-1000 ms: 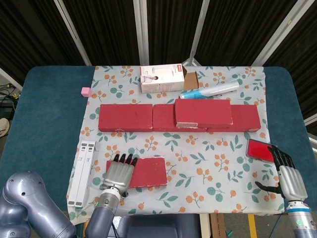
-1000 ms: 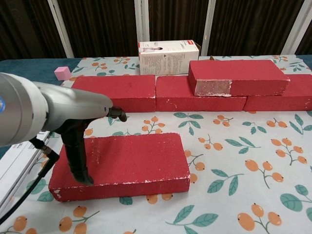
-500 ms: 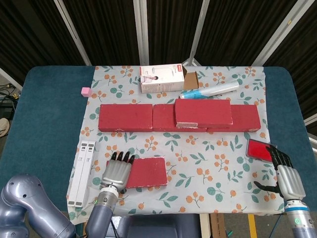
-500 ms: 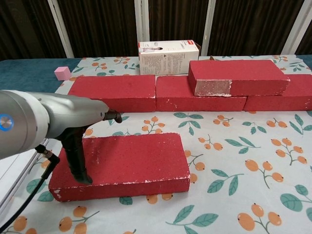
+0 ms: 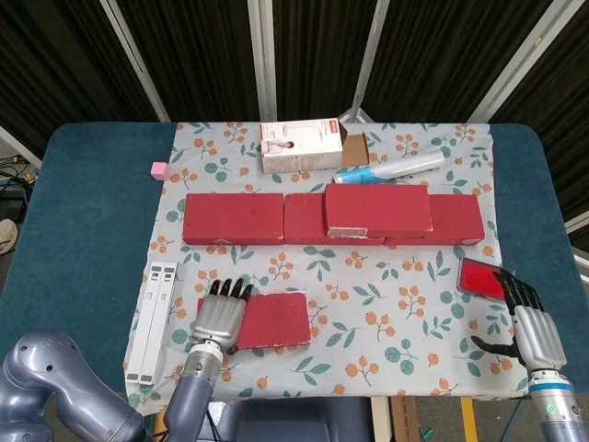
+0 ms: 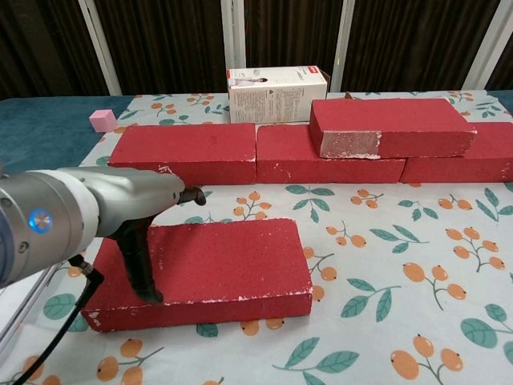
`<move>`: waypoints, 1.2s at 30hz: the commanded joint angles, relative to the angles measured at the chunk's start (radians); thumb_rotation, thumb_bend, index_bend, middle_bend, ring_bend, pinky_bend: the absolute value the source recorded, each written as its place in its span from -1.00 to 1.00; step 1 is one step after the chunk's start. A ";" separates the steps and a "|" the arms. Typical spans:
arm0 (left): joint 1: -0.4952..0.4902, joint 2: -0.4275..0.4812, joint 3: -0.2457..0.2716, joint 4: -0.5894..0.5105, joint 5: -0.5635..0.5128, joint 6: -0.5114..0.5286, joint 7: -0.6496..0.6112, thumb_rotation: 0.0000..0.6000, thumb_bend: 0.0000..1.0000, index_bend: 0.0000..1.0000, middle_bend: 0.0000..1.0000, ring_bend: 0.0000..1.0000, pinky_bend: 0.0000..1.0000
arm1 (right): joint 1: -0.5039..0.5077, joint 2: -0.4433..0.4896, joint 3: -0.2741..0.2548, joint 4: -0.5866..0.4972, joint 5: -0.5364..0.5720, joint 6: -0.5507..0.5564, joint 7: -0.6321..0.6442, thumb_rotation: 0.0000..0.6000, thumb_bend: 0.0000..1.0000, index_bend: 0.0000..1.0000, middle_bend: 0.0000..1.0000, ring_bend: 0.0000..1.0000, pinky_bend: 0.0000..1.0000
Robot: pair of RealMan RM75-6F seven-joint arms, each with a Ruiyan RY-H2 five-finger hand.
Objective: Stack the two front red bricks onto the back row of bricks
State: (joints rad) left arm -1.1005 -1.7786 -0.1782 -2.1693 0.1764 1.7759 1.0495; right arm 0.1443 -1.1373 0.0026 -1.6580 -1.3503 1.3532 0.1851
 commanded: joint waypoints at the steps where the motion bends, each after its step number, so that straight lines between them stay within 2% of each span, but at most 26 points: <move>1: 0.008 -0.014 0.003 0.023 0.012 -0.021 -0.003 1.00 -1.00 -1.00 -1.00 -1.00 -0.94 | -0.001 0.000 0.002 0.001 0.001 -0.004 -0.001 1.00 -0.70 -1.00 -1.00 -1.00 -1.00; 6: 0.019 -0.029 -0.010 0.043 0.029 -0.047 -0.008 1.00 -1.00 -1.00 -1.00 -1.00 -0.94 | -0.002 -0.002 0.010 0.004 0.006 -0.010 -0.001 1.00 -0.69 -1.00 -1.00 -1.00 -1.00; 25: 0.025 -0.062 -0.039 0.029 0.052 -0.016 0.071 1.00 -1.00 -1.00 -1.00 -1.00 -0.93 | -0.009 -0.004 0.028 0.006 0.017 -0.029 -0.006 1.00 -0.69 -1.00 -1.00 -1.00 -1.00; 36: 0.041 -0.082 -0.048 0.059 0.036 -0.021 0.094 1.00 -1.00 -1.00 -1.00 -1.00 -0.92 | -0.012 -0.001 0.032 0.003 0.012 -0.035 -0.008 1.00 -0.70 -1.00 -1.00 -1.00 -1.00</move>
State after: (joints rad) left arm -1.0616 -1.8588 -0.2249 -2.1126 0.2134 1.7580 1.1418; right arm 0.1323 -1.1380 0.0348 -1.6556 -1.3378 1.3187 0.1772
